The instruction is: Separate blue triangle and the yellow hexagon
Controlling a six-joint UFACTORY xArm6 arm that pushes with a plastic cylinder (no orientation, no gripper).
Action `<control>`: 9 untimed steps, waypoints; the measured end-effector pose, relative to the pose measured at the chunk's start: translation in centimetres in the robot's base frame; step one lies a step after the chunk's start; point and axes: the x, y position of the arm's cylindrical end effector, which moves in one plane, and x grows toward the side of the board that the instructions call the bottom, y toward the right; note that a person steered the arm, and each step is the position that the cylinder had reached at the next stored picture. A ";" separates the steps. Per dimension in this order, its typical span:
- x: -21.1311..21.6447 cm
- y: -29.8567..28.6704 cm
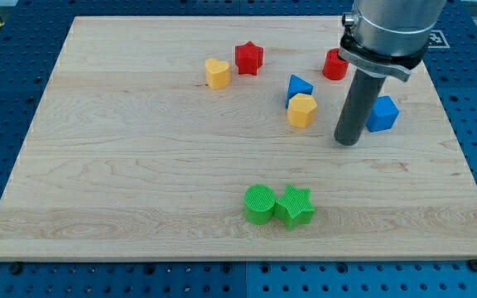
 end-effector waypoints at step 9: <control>-19.1 -14.1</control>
